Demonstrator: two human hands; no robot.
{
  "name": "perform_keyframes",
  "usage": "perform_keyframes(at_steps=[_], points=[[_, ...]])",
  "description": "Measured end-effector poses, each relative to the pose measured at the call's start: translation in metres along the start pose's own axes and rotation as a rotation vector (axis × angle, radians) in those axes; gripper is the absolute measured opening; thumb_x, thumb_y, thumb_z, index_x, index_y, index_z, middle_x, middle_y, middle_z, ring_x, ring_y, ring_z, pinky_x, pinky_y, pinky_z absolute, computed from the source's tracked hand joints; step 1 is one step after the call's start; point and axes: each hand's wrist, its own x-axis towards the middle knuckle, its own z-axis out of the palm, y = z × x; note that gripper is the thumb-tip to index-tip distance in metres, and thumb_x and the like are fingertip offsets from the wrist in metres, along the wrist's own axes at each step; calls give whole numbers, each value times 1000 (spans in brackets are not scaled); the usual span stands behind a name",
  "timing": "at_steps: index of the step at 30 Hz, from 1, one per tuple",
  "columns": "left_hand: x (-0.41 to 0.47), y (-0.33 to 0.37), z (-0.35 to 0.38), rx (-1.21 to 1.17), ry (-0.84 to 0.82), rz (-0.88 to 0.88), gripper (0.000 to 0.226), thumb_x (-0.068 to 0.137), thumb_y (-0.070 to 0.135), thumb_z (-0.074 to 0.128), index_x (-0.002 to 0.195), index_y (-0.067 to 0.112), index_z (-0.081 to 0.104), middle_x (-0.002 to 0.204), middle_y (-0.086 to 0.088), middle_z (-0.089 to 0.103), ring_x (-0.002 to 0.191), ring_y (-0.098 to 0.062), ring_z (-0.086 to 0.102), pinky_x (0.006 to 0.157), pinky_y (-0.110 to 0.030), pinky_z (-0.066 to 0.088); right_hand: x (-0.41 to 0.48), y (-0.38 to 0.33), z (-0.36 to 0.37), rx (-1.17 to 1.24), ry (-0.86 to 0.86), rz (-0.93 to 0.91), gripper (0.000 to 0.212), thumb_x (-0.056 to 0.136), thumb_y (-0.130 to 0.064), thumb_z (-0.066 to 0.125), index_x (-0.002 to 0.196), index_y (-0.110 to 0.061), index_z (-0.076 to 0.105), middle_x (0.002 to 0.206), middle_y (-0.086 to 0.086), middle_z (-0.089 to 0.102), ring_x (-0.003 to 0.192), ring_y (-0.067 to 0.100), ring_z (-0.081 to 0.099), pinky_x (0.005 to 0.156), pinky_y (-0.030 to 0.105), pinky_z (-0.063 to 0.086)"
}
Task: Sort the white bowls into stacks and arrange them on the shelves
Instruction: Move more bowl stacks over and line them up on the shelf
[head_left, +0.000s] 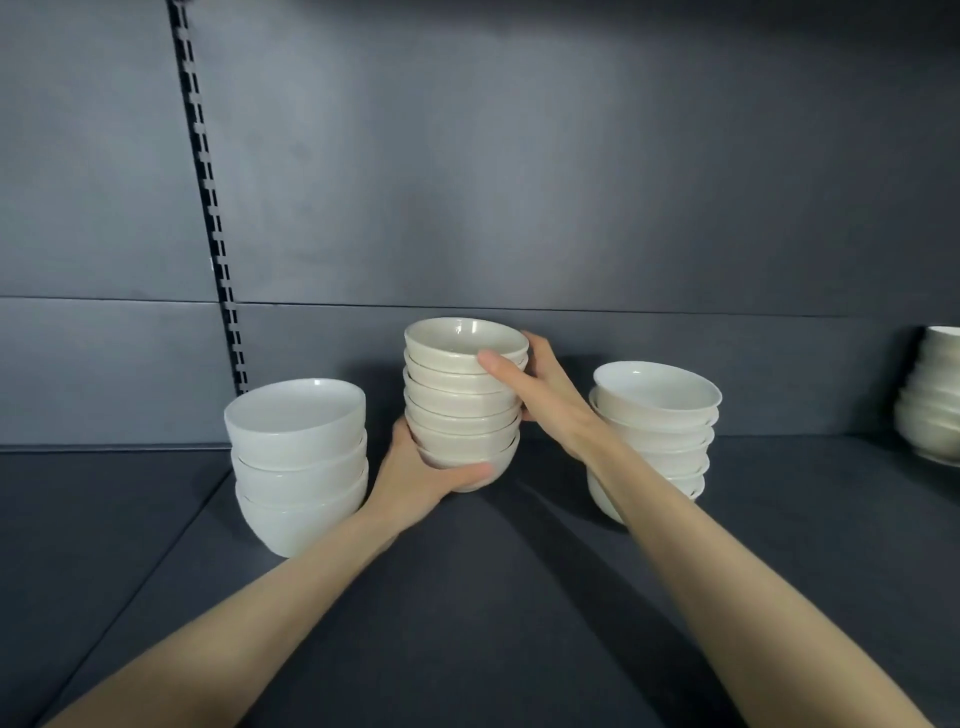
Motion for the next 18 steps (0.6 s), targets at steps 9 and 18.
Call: perform_keyframes(at_steps=[9, 18], points=[[-36, 15, 3, 36, 19, -26, 80, 54, 20, 95, 120, 35, 51, 111, 21, 68, 103, 4, 63, 83, -16, 53, -25, -5, -8, -75, 3, -38, 76, 71, -68, 66, 131, -32, 38, 123, -12, 57, 109, 9, 57, 97, 40, 50], [-95, 46, 14, 29, 81, 39, 65, 61, 3, 88, 97, 38, 48, 89, 29, 66, 84, 23, 58, 66, -1, 46, -72, -16, -17, -72, -39, -63, 80, 67, -72, 65, 129, -30, 36, 120, -13, 58, 109, 10, 57, 94, 37, 50]])
